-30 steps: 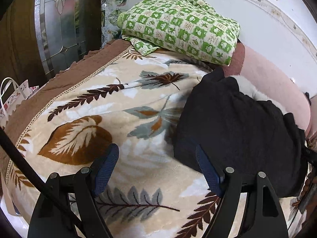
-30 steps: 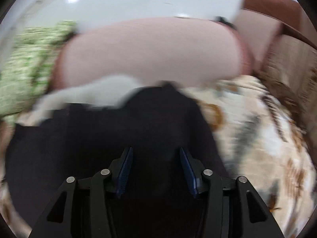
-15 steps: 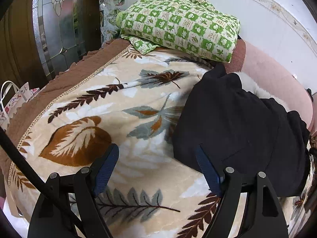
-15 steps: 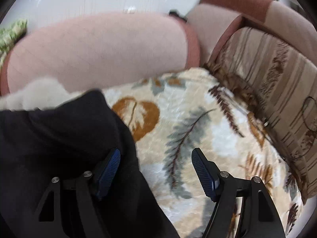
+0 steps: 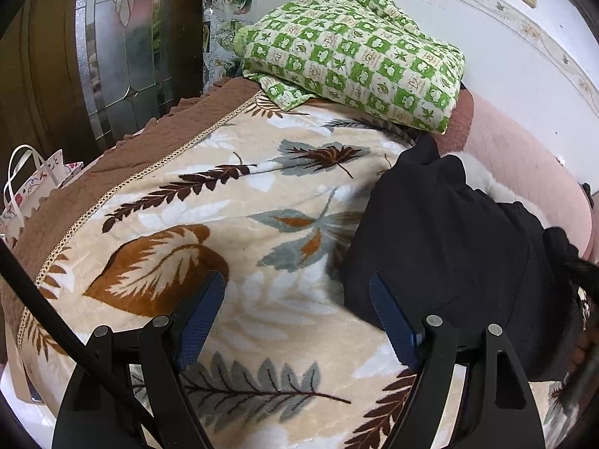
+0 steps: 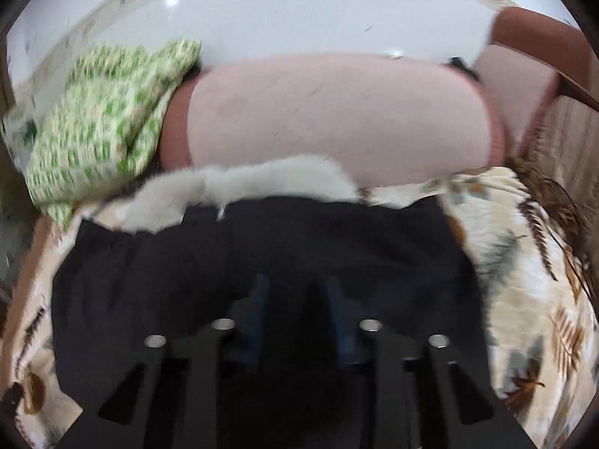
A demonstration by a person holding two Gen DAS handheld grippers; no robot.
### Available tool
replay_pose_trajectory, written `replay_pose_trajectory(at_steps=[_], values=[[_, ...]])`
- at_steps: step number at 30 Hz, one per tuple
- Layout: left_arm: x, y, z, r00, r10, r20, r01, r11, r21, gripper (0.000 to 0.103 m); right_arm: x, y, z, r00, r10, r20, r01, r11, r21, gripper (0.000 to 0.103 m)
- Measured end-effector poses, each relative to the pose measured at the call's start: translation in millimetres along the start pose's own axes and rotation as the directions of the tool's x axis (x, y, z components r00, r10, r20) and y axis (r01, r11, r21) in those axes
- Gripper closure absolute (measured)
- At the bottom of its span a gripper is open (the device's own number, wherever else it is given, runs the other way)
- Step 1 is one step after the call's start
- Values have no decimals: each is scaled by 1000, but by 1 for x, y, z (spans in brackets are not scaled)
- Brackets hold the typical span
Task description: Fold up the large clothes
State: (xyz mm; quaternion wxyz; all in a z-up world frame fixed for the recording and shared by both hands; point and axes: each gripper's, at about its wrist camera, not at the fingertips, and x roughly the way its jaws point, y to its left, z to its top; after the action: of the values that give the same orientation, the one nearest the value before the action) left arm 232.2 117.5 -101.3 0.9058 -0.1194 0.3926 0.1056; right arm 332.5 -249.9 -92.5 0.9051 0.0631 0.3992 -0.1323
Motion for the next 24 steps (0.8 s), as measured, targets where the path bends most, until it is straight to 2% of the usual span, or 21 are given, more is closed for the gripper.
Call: replay_pose_trajectory(at_steps=[1, 4, 6, 9, 12, 15, 20, 24], values=[[1, 1, 1, 1000, 0, -1, 0, 1000, -5, 24, 14, 3, 1, 999, -28, -14, 28, 1000, 2, 75], [3, 4, 3, 1000, -4, -10, 3, 1000, -17, 24, 53, -1, 2, 995, -89, -53, 92, 994, 56, 55], [5, 4, 5, 1000, -14, -23, 13, 1000, -20, 24, 68, -3, 4, 992, -114, -50, 118, 989, 85, 51], [7, 3, 4, 999, -15, -36, 15, 1000, -13, 24, 72, 2, 9, 987, -147, -62, 151, 987, 58, 49], [4, 0, 2, 999, -21, -40, 21, 1000, 0, 24, 47, 3, 12, 987, -156, -37, 158, 987, 37, 46], [-4, -3, 1, 1000, -22, -21, 23, 1000, 15, 24, 8, -6, 4, 993, -118, -8, 119, 992, 38, 46], [-15, -13, -6, 1000, -29, 10, 28, 999, 46, 24, -73, -35, -49, 996, -45, 80, 44, 999, 18, 35], [-30, -29, -19, 997, -49, 59, 43, 994, 96, 24, -114, -58, -104, 988, -24, 152, 17, 999, 45, 28]])
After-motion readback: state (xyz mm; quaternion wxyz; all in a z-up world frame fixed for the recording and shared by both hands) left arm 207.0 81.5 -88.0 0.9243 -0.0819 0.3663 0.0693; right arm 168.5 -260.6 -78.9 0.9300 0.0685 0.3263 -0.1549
